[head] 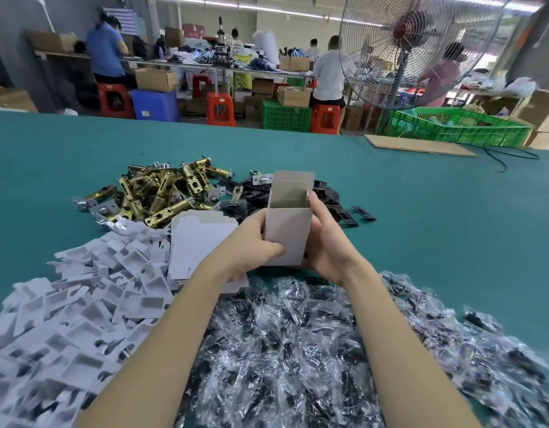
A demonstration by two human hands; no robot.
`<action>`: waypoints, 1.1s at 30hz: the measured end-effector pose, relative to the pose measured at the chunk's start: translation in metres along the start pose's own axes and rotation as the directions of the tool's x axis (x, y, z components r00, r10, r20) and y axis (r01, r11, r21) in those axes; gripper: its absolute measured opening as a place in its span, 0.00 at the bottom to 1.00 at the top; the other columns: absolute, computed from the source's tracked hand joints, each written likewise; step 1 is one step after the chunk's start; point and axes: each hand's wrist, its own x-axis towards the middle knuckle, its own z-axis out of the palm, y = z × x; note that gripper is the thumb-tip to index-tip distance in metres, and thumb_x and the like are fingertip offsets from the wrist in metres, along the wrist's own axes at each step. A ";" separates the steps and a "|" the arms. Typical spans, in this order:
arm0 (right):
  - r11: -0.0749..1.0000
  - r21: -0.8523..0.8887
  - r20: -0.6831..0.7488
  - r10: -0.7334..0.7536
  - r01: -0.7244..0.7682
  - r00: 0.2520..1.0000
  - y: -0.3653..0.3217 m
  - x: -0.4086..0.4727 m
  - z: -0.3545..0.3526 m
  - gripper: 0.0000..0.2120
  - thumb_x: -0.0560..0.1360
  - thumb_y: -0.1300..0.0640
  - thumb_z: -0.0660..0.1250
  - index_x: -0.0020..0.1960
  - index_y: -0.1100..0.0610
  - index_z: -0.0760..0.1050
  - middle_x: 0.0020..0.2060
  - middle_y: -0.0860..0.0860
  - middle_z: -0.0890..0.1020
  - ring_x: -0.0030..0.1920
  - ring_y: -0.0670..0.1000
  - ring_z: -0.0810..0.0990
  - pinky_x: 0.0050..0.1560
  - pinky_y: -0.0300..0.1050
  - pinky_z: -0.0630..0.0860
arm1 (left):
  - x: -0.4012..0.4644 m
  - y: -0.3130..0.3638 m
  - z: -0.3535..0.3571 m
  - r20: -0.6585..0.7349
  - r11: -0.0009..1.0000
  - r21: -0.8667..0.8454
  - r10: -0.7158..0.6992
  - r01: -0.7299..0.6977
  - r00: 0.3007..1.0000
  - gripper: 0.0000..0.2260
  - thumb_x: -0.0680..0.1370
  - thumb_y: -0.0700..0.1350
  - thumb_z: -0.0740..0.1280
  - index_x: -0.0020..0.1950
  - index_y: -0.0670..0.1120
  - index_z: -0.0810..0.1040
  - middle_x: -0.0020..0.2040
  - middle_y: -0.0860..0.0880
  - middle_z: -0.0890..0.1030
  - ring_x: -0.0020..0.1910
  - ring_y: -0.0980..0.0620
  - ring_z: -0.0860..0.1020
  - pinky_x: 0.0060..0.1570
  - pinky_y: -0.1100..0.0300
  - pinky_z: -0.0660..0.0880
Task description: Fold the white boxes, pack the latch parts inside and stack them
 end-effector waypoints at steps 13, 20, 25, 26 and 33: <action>0.995 0.103 -0.075 0.025 -0.017 0.997 0.005 0.002 -0.003 0.28 0.73 0.38 0.58 0.63 0.55 0.77 0.53 0.56 0.76 0.53 0.55 0.75 0.52 0.53 0.73 | 0.000 0.022 -0.018 -0.183 0.942 -0.332 -0.012 -0.050 0.983 0.13 0.83 0.54 0.63 0.61 0.49 0.80 0.59 0.52 0.83 0.63 0.51 0.79 0.56 0.55 0.76; 0.996 0.061 -0.092 0.074 -0.069 0.993 0.002 0.004 0.000 0.32 0.66 0.36 0.61 0.62 0.57 0.77 0.52 0.58 0.74 0.52 0.57 0.73 0.55 0.55 0.70 | 0.004 0.020 -0.006 -0.269 0.931 -0.356 -0.020 -0.080 0.963 0.06 0.82 0.51 0.68 0.51 0.50 0.81 0.49 0.55 0.86 0.49 0.58 0.82 0.47 0.58 0.76; 0.996 -0.053 -0.096 0.073 -0.078 0.993 0.003 0.005 0.000 0.38 0.68 0.34 0.61 0.65 0.62 0.77 0.50 0.55 0.78 0.51 0.55 0.76 0.53 0.54 0.72 | 0.003 0.015 -0.007 -0.276 0.938 -0.332 0.008 -0.103 0.961 0.08 0.79 0.40 0.71 0.57 0.49 0.79 0.51 0.51 0.85 0.50 0.53 0.82 0.57 0.46 0.79; 0.995 -0.065 -0.097 0.069 -0.075 0.993 0.003 0.005 0.000 0.37 0.68 0.34 0.62 0.65 0.61 0.77 0.48 0.54 0.79 0.49 0.54 0.77 0.53 0.53 0.73 | 0.002 0.014 -0.008 -0.303 0.938 -0.313 0.050 -0.148 0.952 0.10 0.79 0.38 0.71 0.58 0.50 0.79 0.50 0.53 0.86 0.49 0.55 0.83 0.53 0.51 0.81; 0.992 -0.091 -0.127 0.078 -0.090 0.989 0.004 0.006 0.002 0.33 0.65 0.31 0.63 0.57 0.55 0.80 0.45 0.52 0.82 0.49 0.54 0.81 0.52 0.51 0.76 | -0.004 0.016 -0.017 -0.295 0.952 -0.093 0.253 -0.291 0.921 0.08 0.81 0.39 0.70 0.50 0.53 0.81 0.45 0.59 0.85 0.44 0.64 0.82 0.44 0.71 0.76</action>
